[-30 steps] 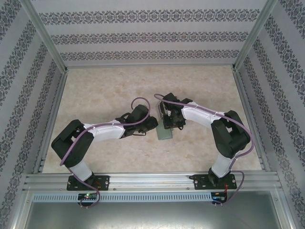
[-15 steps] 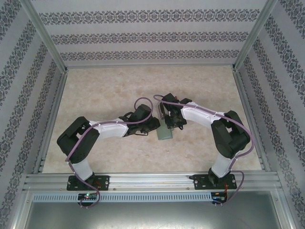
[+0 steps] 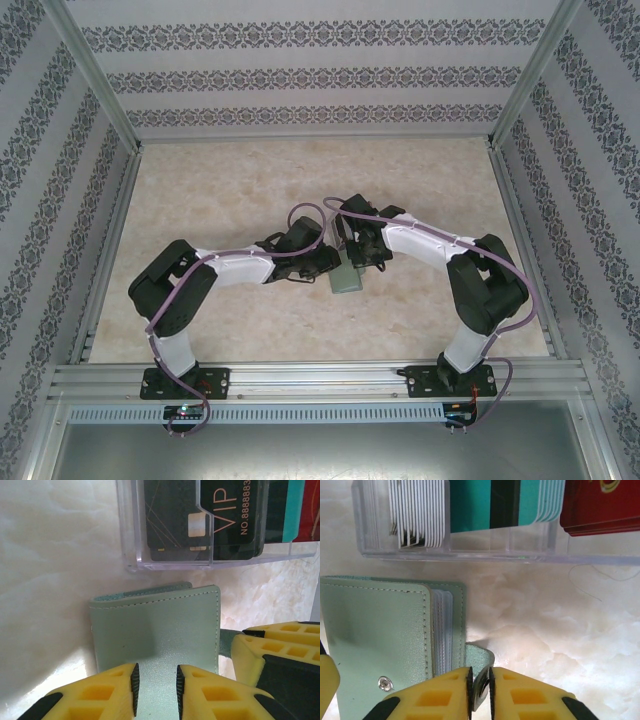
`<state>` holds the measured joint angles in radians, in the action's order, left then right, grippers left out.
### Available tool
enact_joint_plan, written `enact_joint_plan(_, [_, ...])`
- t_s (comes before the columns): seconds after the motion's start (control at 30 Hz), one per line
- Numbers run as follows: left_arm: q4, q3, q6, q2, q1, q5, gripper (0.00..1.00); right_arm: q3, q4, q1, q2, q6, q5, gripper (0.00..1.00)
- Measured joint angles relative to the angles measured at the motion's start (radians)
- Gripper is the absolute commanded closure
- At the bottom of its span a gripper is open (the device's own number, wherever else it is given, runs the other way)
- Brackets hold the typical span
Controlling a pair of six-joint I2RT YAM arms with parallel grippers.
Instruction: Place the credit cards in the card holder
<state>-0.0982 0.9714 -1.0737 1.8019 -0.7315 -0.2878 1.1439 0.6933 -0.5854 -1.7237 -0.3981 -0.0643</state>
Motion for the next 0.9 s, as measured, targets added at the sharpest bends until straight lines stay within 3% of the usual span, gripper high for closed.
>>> enact_joint_plan(0.3, [0.001, 0.015, 0.000, 0.034, 0.000, -0.006, 0.73, 0.000, 0.003, 0.000, 0.016, 0.004, 0.010, 1.00])
enact_joint_plan(0.73, [-0.003, 0.039, 0.000, 0.070, -0.001, -0.023, 0.76, -0.008, -0.056, 0.060, 0.025, -0.014, 0.269, 0.93])
enact_joint_plan(0.9, [-0.006, 0.039, 0.000, 0.071, -0.001, -0.023, 0.76, -0.023, -0.081, 0.069, 0.001, -0.023, 0.305, 0.84])
